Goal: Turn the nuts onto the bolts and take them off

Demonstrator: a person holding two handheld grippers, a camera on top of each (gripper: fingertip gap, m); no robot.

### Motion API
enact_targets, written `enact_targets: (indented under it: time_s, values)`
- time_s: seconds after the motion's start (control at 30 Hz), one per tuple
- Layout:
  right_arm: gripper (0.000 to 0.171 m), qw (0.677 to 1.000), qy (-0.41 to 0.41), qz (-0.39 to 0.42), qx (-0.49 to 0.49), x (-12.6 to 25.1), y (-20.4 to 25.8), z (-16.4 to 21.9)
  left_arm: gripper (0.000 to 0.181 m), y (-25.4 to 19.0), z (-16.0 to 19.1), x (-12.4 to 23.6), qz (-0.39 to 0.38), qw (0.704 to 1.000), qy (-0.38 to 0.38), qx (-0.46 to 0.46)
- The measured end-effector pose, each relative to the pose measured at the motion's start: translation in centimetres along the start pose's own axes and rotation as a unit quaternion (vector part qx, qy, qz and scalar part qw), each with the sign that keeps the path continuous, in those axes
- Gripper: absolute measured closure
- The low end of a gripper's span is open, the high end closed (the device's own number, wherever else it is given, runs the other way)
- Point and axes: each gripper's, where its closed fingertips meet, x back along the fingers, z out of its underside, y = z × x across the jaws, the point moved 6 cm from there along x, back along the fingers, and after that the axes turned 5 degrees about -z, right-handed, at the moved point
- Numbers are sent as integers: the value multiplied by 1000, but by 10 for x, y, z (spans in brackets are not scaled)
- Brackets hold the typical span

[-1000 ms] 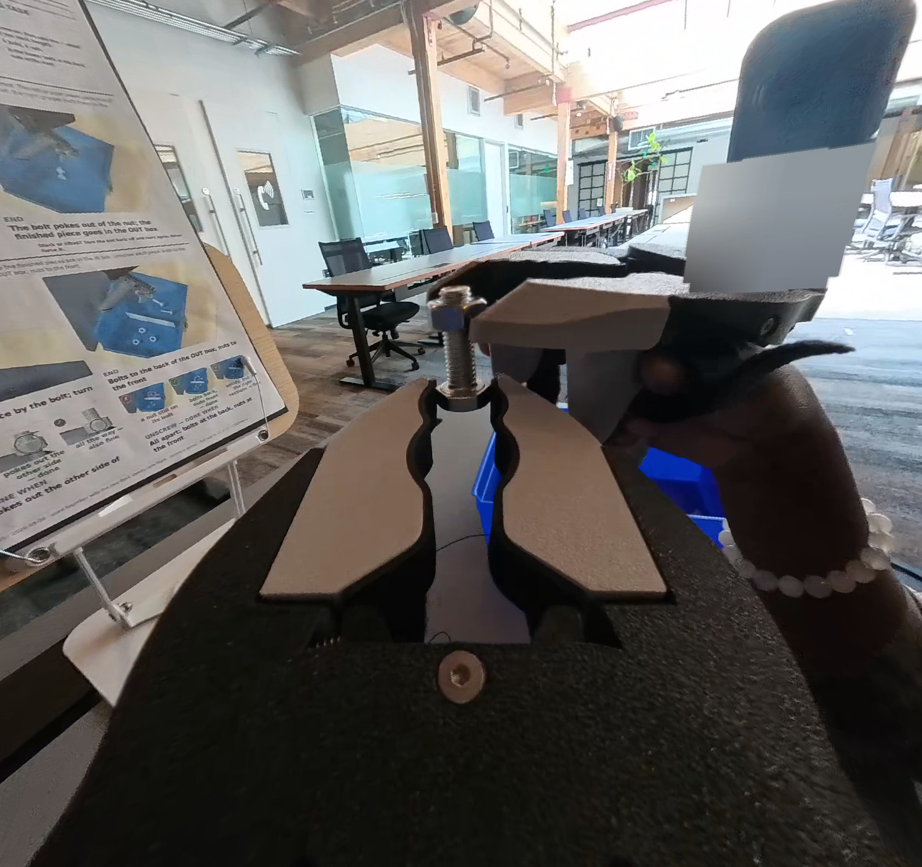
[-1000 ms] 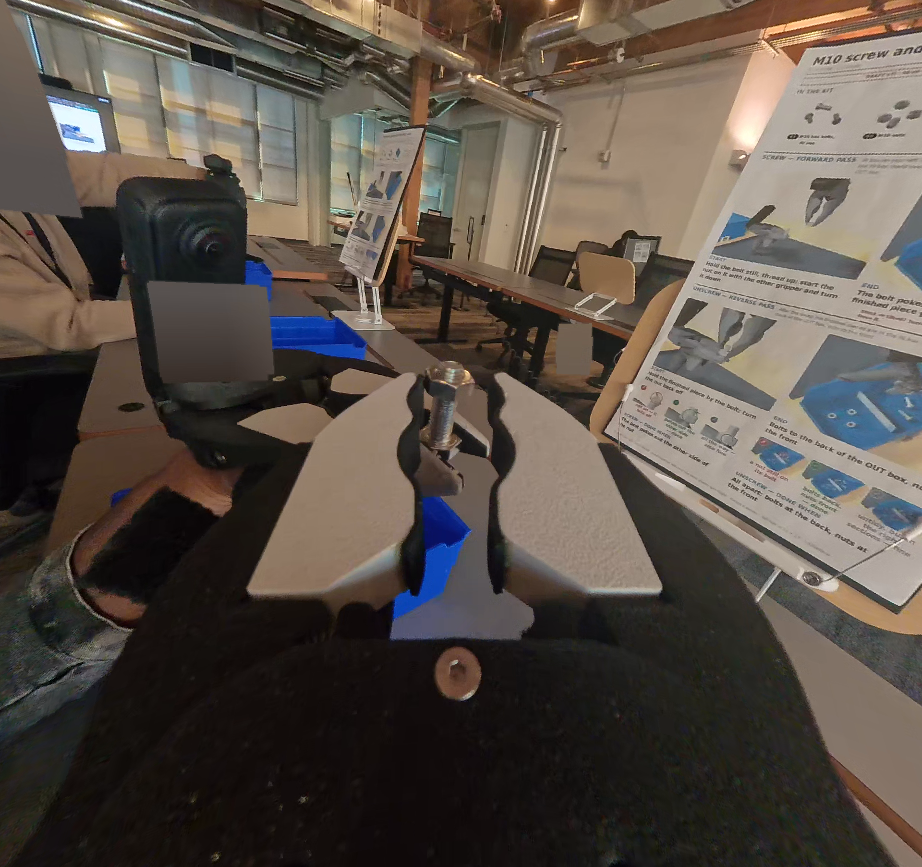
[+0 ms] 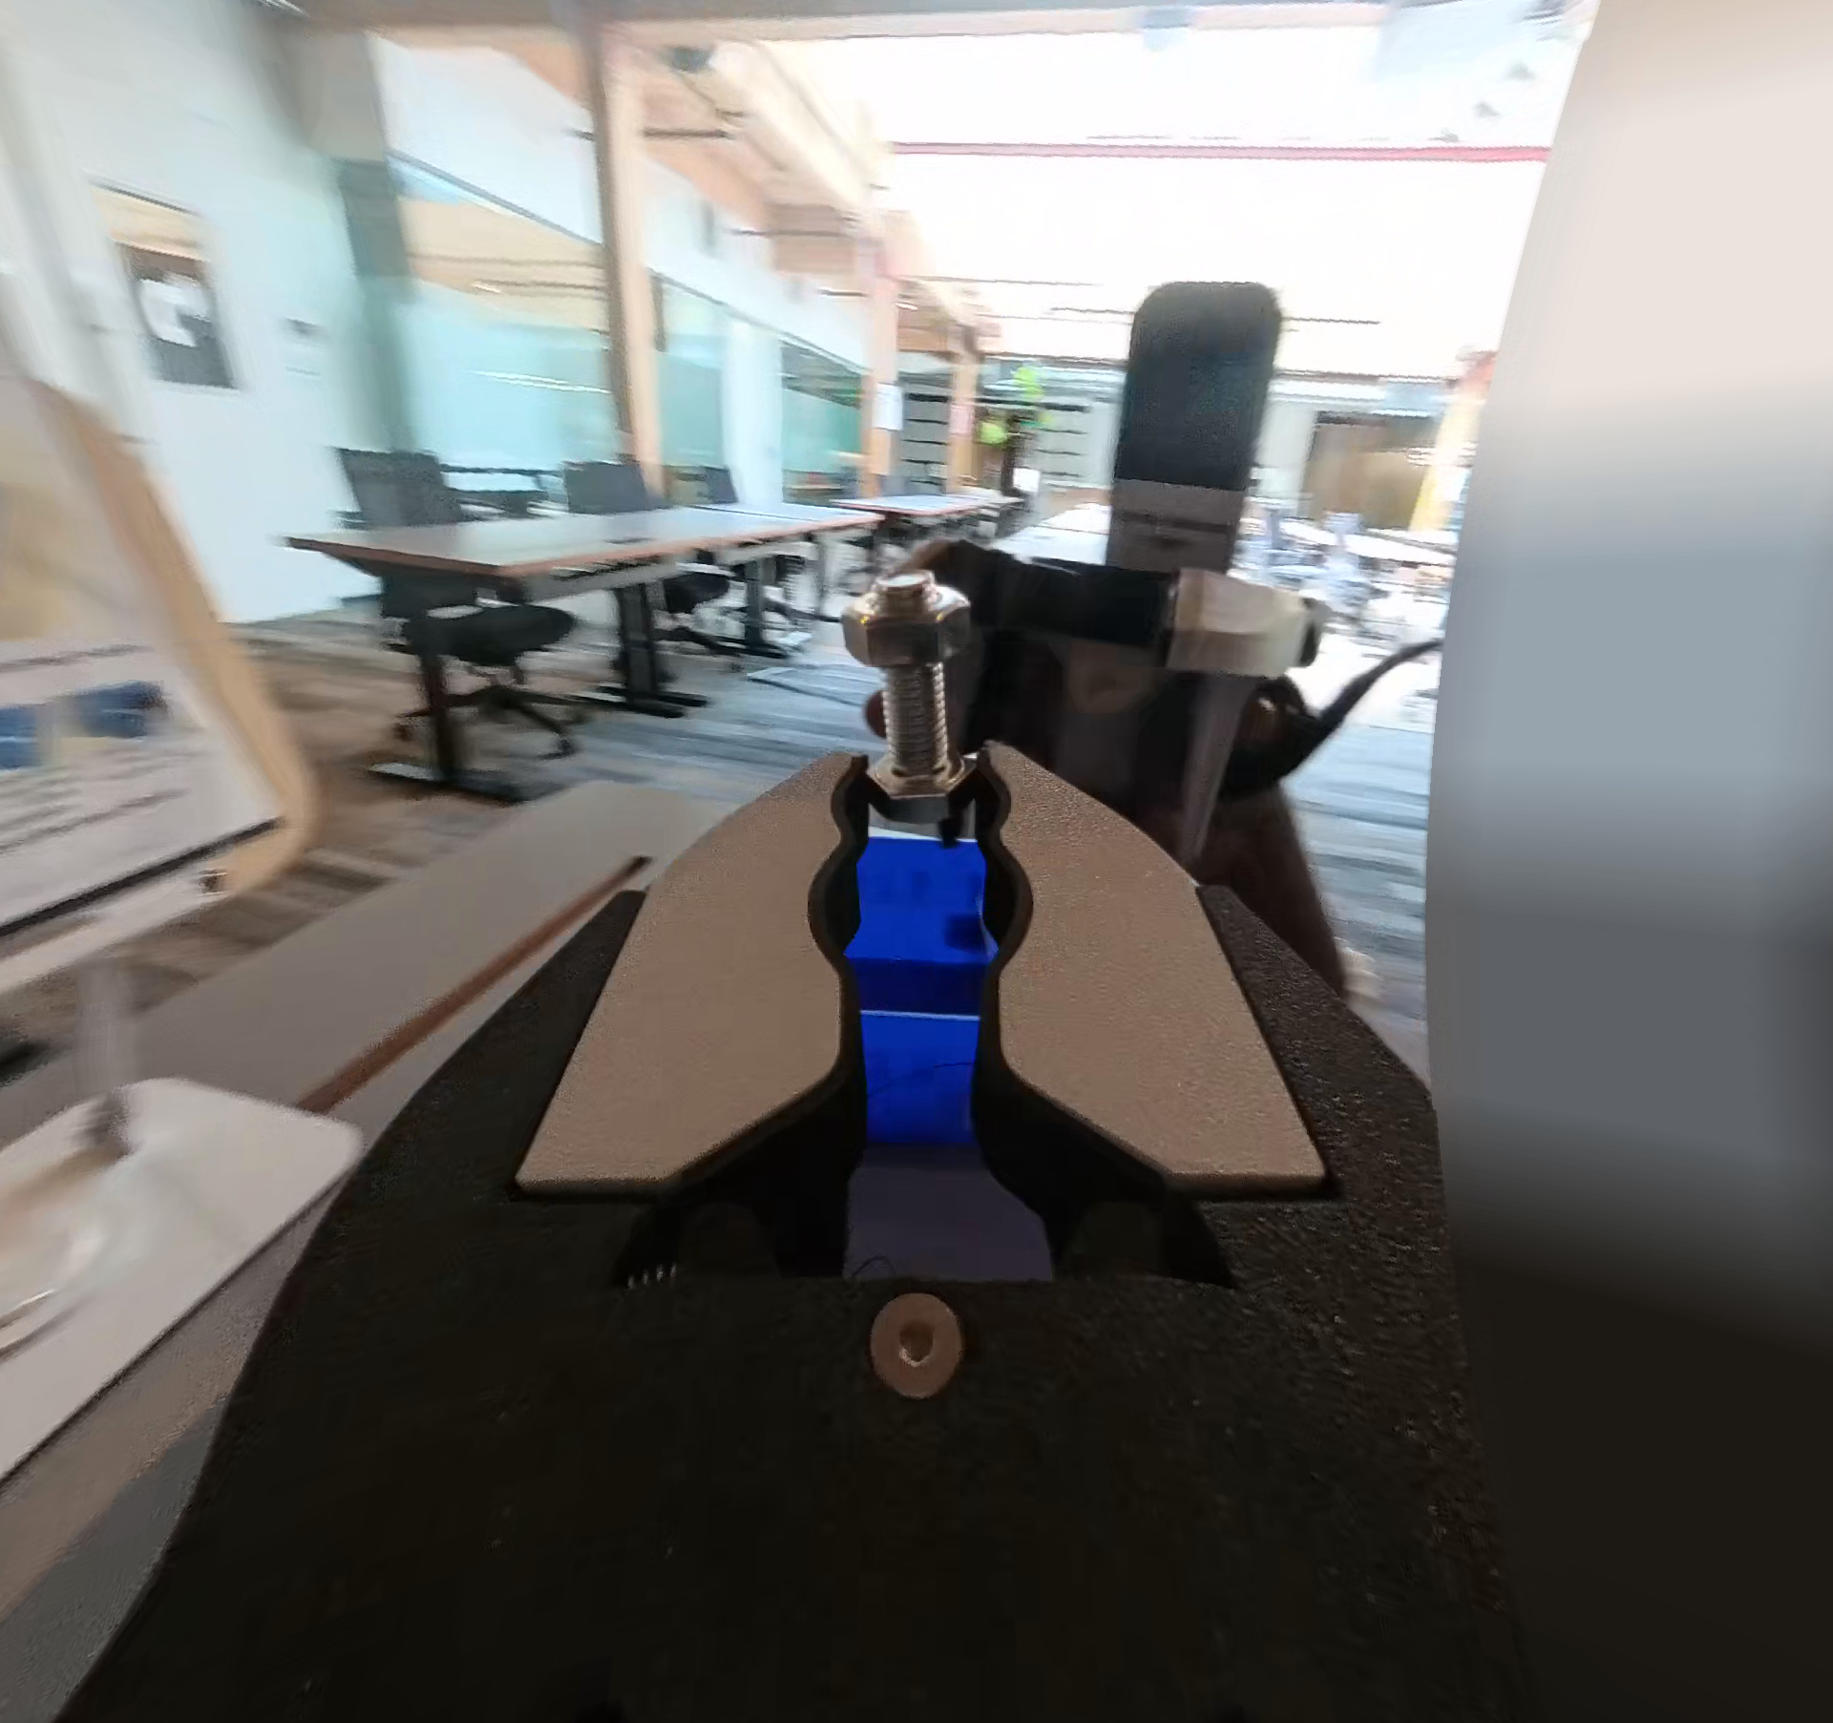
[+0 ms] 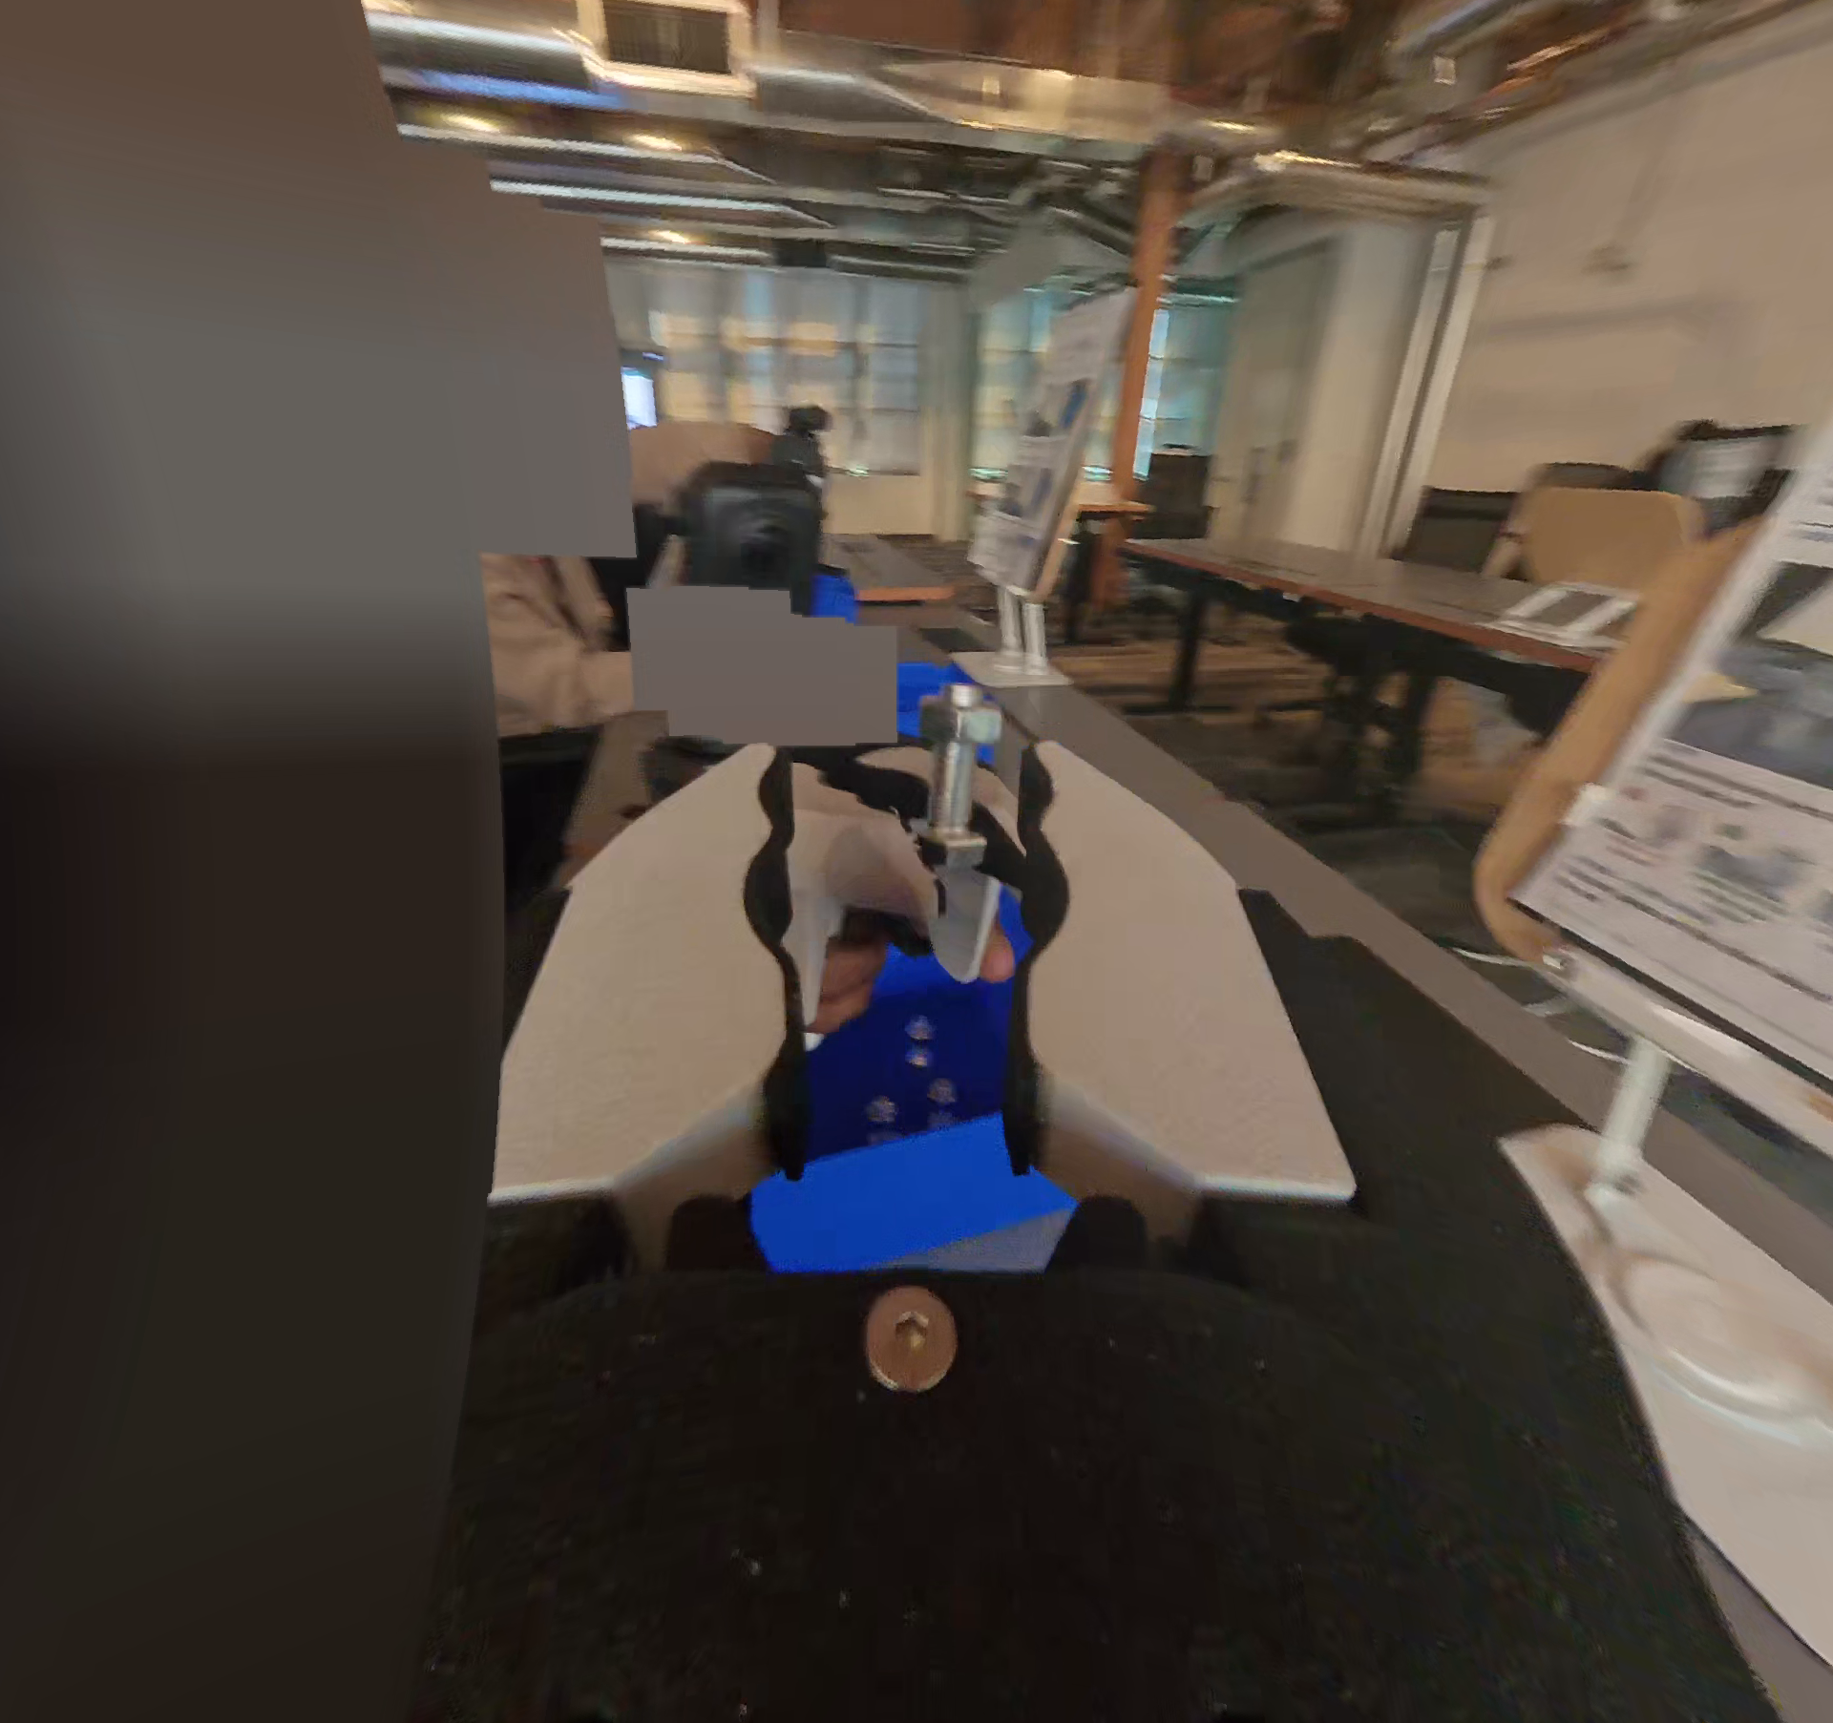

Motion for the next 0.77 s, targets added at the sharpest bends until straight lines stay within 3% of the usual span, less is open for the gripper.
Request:
enact_targets:
  time_s: [0.03, 0.13, 0.43, 0.63, 0.77]
  values:
    - [127, 1000, 10, 27, 6, -2, -2, 1, 161, 3, -1, 1, -23, 1000, -5, -8]
    - [127, 994, 41, 92, 29, -7, -8, 6, 161, 8, -3, 3, -70, 997, -14, -30]
    - [147, 984, 55, 154, 69, -15, -8, 7, 161, 7, 5, -6, -120, 988, 22, -91]
    - [152, 985, 69, 138, 75, -13, -6, 9, 161, 3, 9, -9, -121, 985, 48, -114]
    - [152, 996, 50, 55, 44, -6, -2, 7, 161, -7, 10, -7, -36, 996, 49, -69]
